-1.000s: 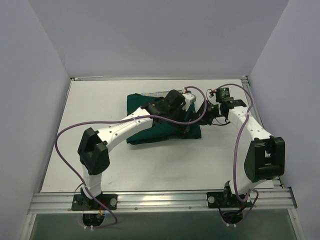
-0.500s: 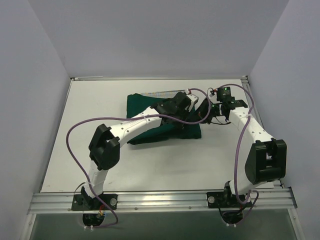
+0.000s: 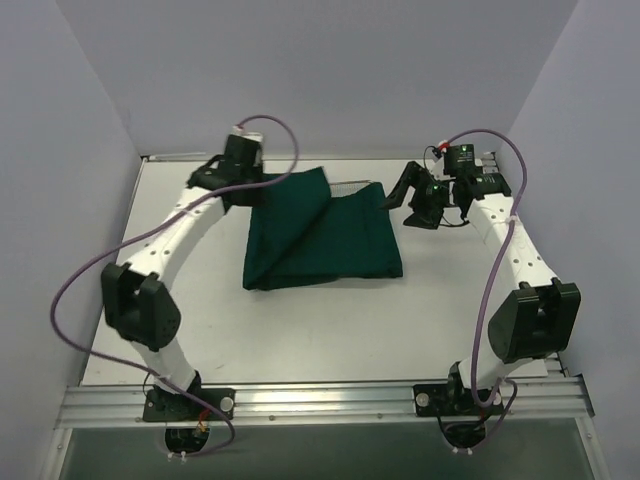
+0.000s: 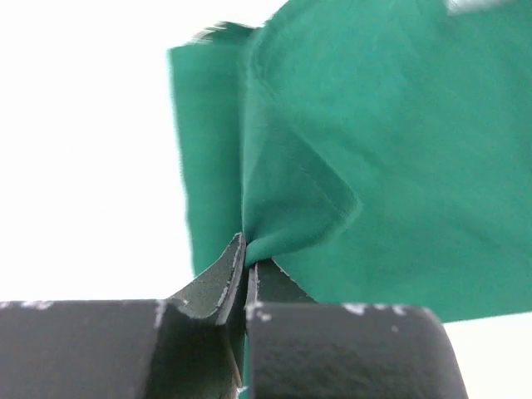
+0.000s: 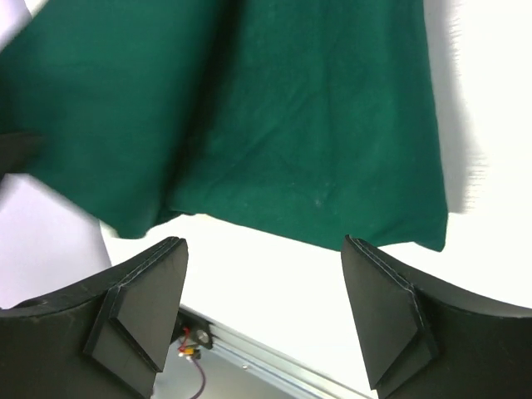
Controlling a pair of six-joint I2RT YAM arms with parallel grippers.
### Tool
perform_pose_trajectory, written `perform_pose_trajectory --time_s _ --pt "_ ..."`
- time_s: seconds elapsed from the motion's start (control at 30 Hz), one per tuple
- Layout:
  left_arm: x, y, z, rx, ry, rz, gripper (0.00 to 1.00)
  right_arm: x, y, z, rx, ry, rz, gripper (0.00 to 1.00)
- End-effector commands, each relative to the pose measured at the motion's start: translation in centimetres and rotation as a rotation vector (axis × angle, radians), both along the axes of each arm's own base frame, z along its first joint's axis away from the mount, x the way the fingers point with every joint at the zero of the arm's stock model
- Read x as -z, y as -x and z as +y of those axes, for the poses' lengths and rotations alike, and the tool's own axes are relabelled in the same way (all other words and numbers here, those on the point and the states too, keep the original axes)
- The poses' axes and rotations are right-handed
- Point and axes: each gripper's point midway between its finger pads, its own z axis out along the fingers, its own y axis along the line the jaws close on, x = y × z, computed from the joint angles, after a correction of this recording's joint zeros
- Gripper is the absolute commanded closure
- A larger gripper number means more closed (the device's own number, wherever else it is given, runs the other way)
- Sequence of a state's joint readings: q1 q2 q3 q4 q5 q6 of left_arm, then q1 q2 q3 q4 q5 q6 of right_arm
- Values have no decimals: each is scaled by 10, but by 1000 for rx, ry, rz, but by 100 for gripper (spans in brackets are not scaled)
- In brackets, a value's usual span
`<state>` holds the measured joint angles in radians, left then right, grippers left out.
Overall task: Open and lay out the surgical kit
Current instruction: Open the surgical kit at the center of the board.
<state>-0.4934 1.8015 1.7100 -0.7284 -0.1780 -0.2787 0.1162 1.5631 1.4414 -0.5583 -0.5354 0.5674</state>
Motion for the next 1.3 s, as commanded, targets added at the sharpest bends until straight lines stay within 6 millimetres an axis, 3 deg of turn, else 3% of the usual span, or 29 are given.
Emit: perform_pose_trajectory --time_s 0.0,0.03,0.07,0.1,0.17,0.2,0.23,0.27,0.3,0.33,0.37,0.5,0.57,0.63,0.73,0.8,0.87,0.93,0.97,1.27 --pt "-63 14 106 -254 13 -103 98 16 7 -8 -24 70 54 24" --pt "-62 19 130 -309 -4 -93 98 15 6 -3 -35 63 43 24" --pt "-55 24 170 -407 -28 -71 98 17 7 8 -71 65 40 24" --pt "-61 37 196 -471 -58 -80 98 11 5 17 -99 67 17 25" --pt "-55 52 233 -564 -95 -59 98 13 4 35 -152 99 7 25" --pt "-47 68 266 -654 -122 -33 97 13 8 53 -196 131 -4 25" --pt "-41 80 284 -710 -157 -5 88 3 6 66 -222 133 -38 25" --pt "-36 89 297 -757 -176 16 74 7 4 78 -253 141 -42 25" --pt "-27 102 315 -819 -193 46 47 6 12 100 -311 149 -58 25" --pt "-24 107 322 -840 -208 53 31 -1 7 111 -325 170 -102 25" --pt "-20 110 325 -843 -213 61 4 6 7 123 -351 187 -101 25" --pt "-2 119 331 -846 -264 136 6 14 12 171 -471 277 -172 25" --pt "5 122 323 -832 -226 159 6 14 15 201 -519 327 -241 24" --pt "10 127 315 -833 -180 157 6 19 19 219 -576 359 -272 24" --pt "17 129 296 -785 -79 148 6 42 31 256 -666 391 -282 29" --pt "21 129 285 -755 -28 160 6 39 32 273 -675 424 -345 32" --pt "29 134 279 -747 -6 191 6 48 48 296 -733 459 -386 33" --pt "33 136 273 -743 27 213 6 50 50 308 -736 497 -424 35" --pt "34 139 271 -745 33 221 6 64 57 316 -758 536 -424 38" --pt "21 140 260 -716 91 203 6 89 57 327 -735 725 -474 53"
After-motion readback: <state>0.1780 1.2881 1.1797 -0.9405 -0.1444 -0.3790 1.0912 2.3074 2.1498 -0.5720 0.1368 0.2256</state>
